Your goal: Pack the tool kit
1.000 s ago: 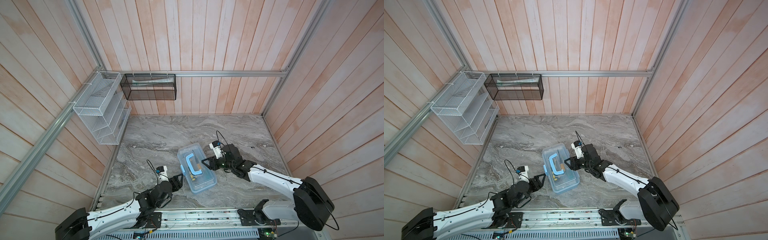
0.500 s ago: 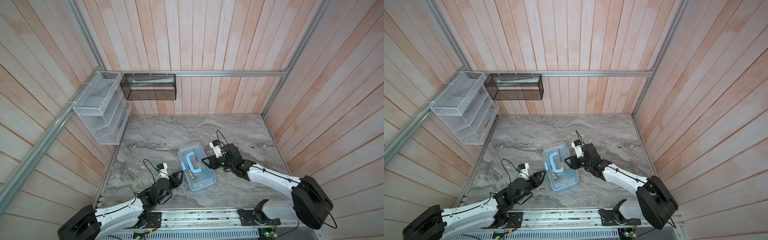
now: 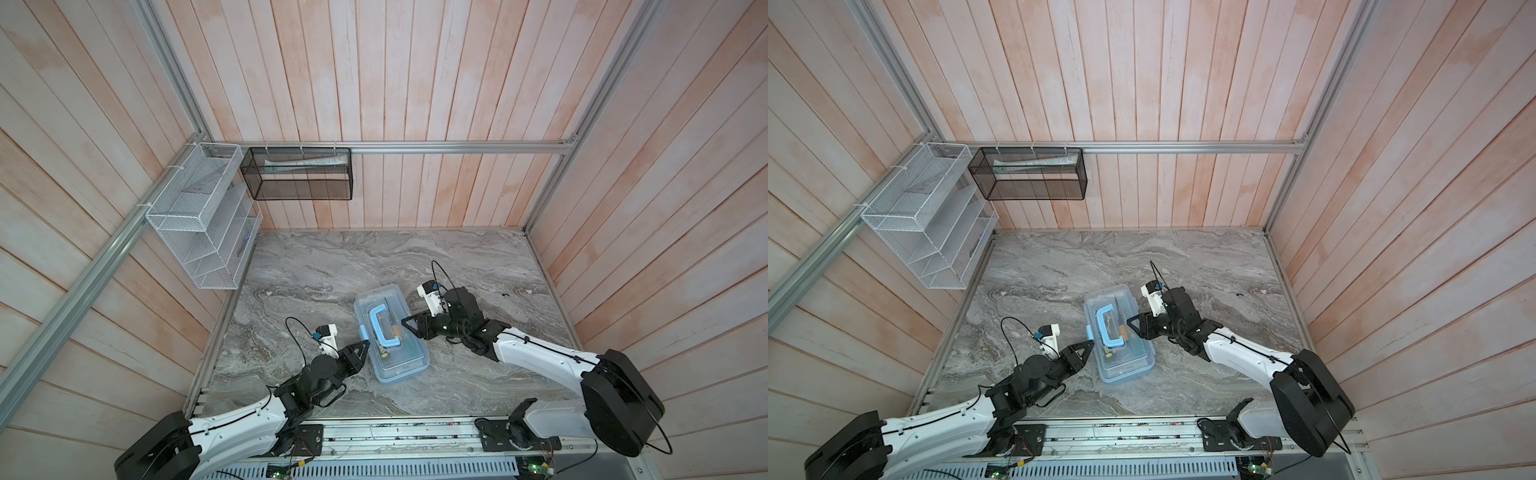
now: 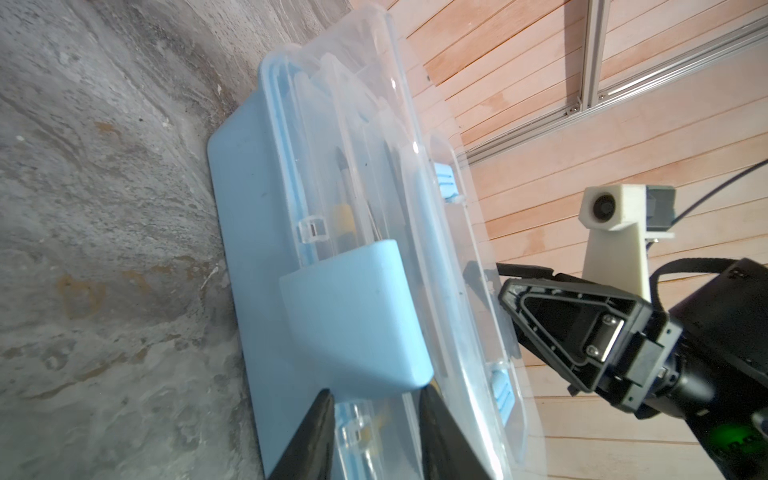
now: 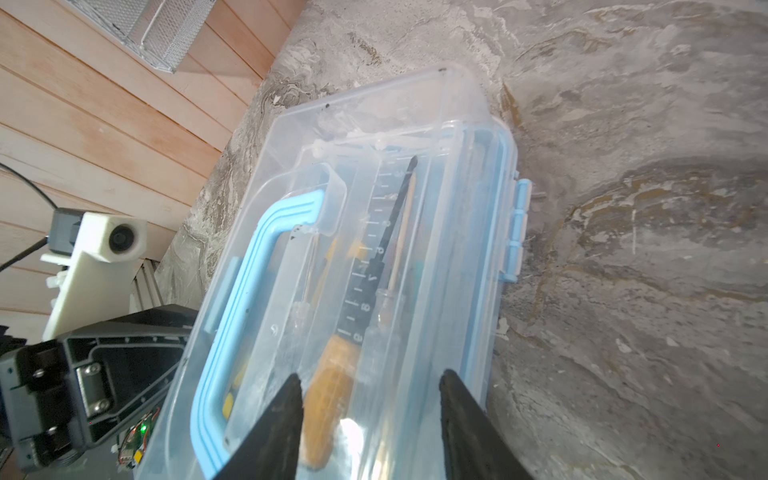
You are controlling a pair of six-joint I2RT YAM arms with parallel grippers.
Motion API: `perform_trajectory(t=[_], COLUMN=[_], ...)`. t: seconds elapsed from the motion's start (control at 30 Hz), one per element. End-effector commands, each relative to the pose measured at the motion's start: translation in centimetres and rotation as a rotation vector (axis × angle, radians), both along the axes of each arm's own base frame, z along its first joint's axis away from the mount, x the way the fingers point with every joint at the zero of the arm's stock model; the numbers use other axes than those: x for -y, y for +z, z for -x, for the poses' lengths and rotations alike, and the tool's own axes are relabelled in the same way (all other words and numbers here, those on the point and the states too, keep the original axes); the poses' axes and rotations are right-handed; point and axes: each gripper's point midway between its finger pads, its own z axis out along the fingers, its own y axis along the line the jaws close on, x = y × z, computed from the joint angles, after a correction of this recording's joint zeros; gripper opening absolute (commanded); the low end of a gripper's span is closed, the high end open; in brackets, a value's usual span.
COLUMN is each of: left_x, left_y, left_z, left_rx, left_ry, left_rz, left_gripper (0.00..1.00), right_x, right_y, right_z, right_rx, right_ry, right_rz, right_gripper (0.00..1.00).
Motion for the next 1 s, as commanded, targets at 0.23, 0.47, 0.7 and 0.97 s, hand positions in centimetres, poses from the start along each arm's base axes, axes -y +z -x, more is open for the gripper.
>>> perform_trajectory(t=[0.23, 0.47, 0.7, 0.97], left_x=[-1.2, -1.2, -1.0, -1.1], left_y=[2.4, 2.2, 2.0, 1.7], left_z=[-1.2, -1.3, -1.3, -1.2], left_rx=[0.069, 0.063, 0.056, 0.052], left_ry=[0.052, 0.041, 0.033, 0.031], left_rz=[0.052, 0.035, 0.033, 0.026], left_gripper=[0.35, 0.34, 0.31, 0.29], right_x=[0.0, 0.1, 0.0, 0.0], right_y=[-3.1, -3.2, -3.3, -3.3], right_z=[3.2, 3.3, 3.3, 3.3], right_rx=[-0.125, -0.126, -0.131, -0.127], right_ry=[0.093, 0.089, 0.091, 0.09], right_rz=[0.06, 0.061, 0.055, 0.055], right_gripper=[0.5, 0.5, 0.49, 0.49])
